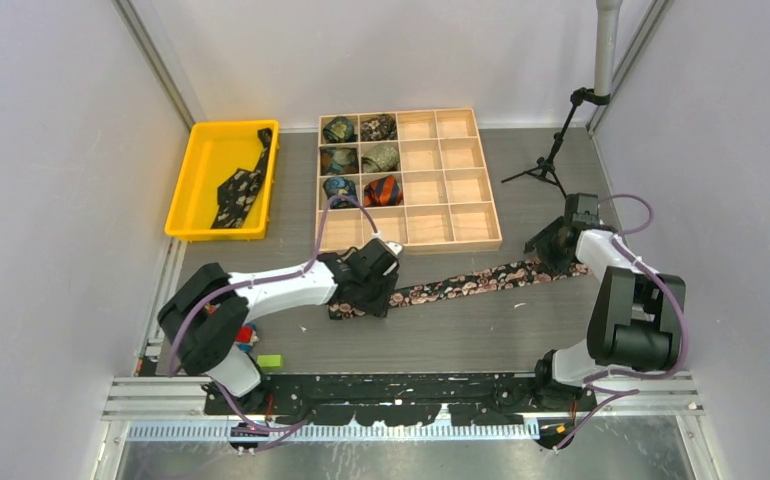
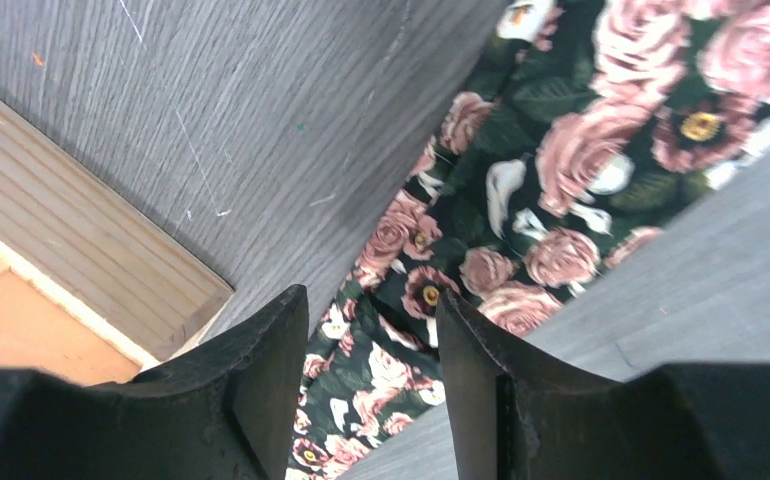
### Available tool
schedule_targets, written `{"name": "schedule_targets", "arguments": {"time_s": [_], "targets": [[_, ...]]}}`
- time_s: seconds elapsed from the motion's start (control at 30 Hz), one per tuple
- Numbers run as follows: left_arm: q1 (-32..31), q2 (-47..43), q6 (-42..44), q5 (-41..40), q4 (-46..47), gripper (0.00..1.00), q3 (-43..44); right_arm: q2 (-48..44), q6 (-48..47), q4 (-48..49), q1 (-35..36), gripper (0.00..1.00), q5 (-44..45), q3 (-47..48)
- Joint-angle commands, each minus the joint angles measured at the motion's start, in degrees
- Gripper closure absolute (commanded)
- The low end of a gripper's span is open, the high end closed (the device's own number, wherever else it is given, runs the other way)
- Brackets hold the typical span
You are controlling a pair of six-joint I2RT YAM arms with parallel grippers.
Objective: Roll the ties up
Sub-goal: Flatten out the tie at the center of the board, then roll the tie at the center of the board.
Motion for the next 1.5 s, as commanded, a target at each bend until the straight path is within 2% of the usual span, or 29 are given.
{"name": "schedule_targets", "arguments": {"time_s": [0.0,0.03,0.2,0.23,0.3,0.47,0.73,0.87,1.1,1.47], "targets": [[-0.1,-11.3,-0.7,-4.1,-7.2,0.64,-0.9,-7.2,-0.9,-5.7,0.3,0.43,5.8,3.3],[-0.1,-14.2,-1.4,-6.1,-8.6,0.59,-2.0,-8.6,-1.0,-6.8,0.6,0.42,6.0,3.9],[0.5,-29.3,-6.4,-20.9,-14.1,0.16,-8.4,-16.4,0.9,-10.7,5.8,0.39,8.1,5.4],[1.1,-31.8,-7.3,-21.9,-14.5,0.10,-10.0,-17.9,1.6,-11.3,7.6,0.39,9.1,5.3],[4.9,-35.4,-8.4,-20.8,-14.7,0.06,-13.1,-20.6,3.3,-11.8,12.3,0.39,10.8,4.6],[13.9,-38.7,-11.6,-13.5,-15.7,0.11,-16.9,-25.7,7.1,-11.8,22.0,0.38,13.0,2.8],[18.5,-44.3,-18.7,-3.8,-4.4,0.25,-24.8,-30.2,10.5,-10.6,29.5,0.38,15.3,-1.7],[20.3,-45.9,-22.6,-2.9,-2.6,0.30,-26.6,-29.6,11.8,-9.5,32.2,0.38,16.1,-3.2],[21.1,-44.1,-29.9,-1.5,1.7,0.33,-29.6,-27.5,12.9,-7.4,36.5,0.38,17.8,-3.9],[21.4,-42.4,-35.8,-2.8,8.0,0.50,-33.7,-27.5,13.8,-6.1,39.6,0.38,18.9,-6.1]]}}
